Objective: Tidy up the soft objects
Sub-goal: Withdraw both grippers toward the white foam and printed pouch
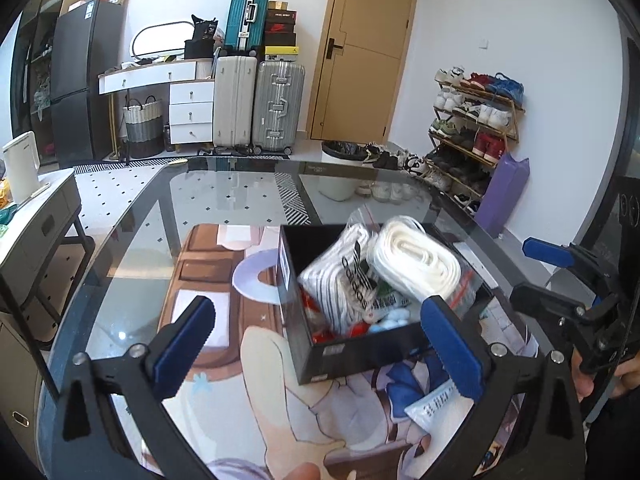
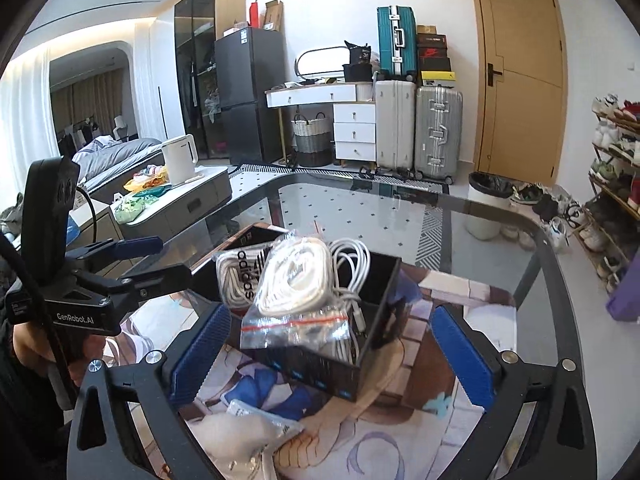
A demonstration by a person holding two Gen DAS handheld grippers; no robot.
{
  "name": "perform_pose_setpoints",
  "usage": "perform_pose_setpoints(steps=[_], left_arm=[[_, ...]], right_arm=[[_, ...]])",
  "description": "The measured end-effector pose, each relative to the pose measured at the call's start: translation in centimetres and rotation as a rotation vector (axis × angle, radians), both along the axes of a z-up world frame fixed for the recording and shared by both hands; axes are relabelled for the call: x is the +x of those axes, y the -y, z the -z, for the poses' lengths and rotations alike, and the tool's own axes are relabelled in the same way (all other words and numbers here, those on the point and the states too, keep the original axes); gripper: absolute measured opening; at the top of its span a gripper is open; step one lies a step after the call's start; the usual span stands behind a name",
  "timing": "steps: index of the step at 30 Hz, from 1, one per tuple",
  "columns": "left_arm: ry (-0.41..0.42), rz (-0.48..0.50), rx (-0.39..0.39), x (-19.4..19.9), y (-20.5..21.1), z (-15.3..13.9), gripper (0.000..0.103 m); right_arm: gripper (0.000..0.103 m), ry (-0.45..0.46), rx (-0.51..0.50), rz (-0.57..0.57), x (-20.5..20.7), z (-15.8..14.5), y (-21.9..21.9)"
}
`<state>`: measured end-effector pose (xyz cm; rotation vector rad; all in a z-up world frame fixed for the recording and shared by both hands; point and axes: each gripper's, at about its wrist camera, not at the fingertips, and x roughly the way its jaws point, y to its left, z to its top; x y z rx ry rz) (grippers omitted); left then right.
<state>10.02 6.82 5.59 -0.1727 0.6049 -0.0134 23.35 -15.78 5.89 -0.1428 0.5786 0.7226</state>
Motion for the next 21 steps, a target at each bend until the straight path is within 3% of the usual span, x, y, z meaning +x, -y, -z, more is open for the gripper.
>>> perform_pose_setpoints(steps=[21], left_arm=[[-0.037,0.085,0.068,-2.9,3.5,1.3,0.103]], right_arm=[[0.102,-0.049,-0.049,0.037,-3.6,2.0,2.7]])
